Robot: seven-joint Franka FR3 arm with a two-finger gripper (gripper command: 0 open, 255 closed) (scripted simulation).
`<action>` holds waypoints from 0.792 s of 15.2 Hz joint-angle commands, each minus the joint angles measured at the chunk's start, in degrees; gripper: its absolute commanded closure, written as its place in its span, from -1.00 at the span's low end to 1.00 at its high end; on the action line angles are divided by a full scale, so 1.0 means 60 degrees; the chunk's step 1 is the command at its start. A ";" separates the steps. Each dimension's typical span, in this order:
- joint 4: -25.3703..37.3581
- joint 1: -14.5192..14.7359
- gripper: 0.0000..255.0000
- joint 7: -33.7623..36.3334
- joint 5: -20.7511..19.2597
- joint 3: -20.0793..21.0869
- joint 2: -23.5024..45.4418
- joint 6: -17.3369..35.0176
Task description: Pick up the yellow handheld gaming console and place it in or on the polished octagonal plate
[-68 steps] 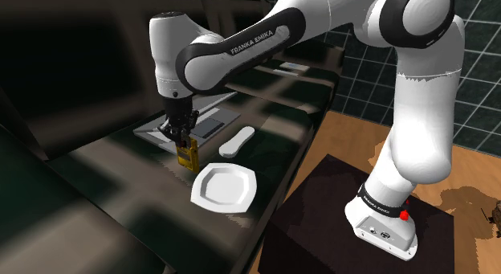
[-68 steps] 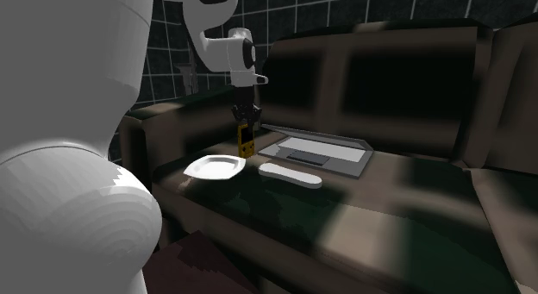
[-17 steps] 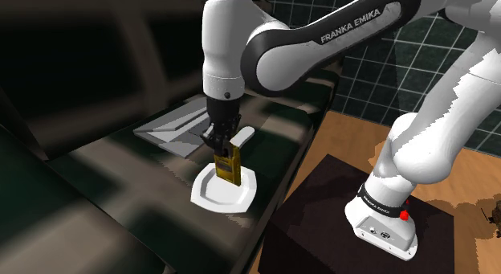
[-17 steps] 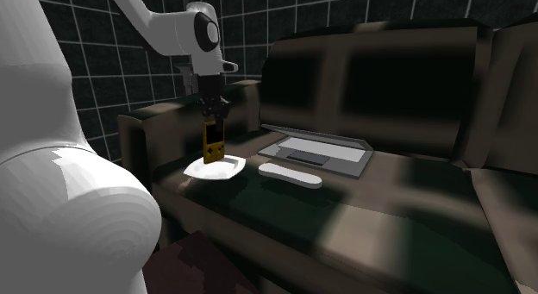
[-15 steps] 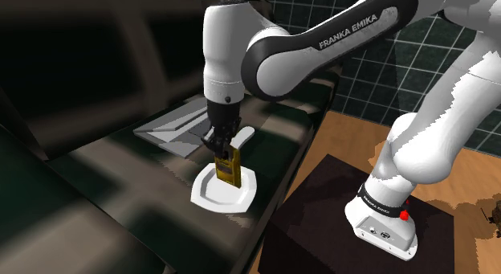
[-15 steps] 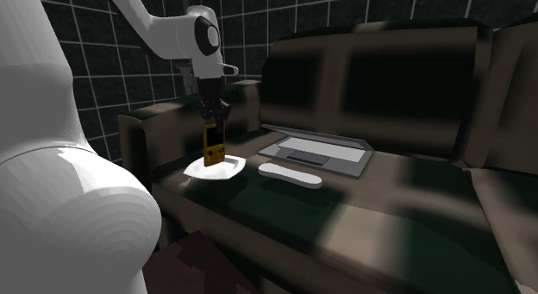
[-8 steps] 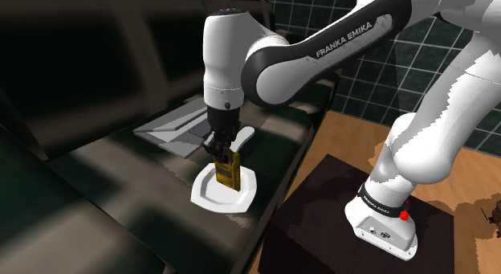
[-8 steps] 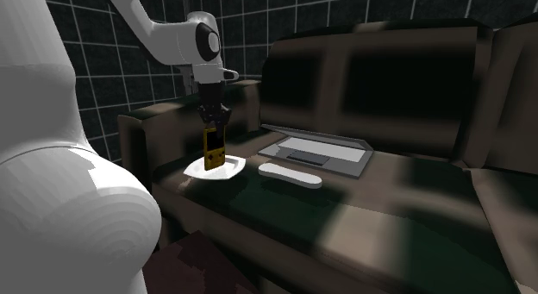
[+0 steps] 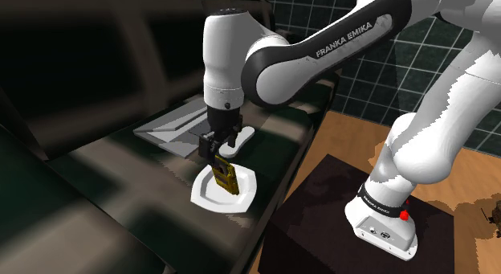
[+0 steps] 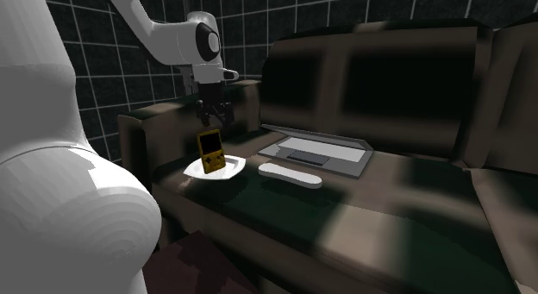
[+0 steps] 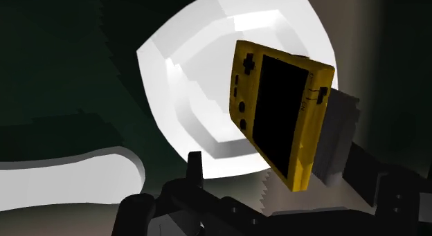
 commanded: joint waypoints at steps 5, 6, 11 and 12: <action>0.0732 0.0027 -1.00 -0.0214 0.0274 -0.0115 -0.0556 -0.1230; 0.0732 0.0027 -1.00 -0.0213 0.0274 -0.0115 -0.0556 -0.1230; 0.0732 0.0028 -1.00 -0.0213 0.0274 -0.0115 -0.0556 -0.1230; 0.0732 0.0028 -1.00 -0.0213 0.0274 -0.0115 -0.0556 -0.1230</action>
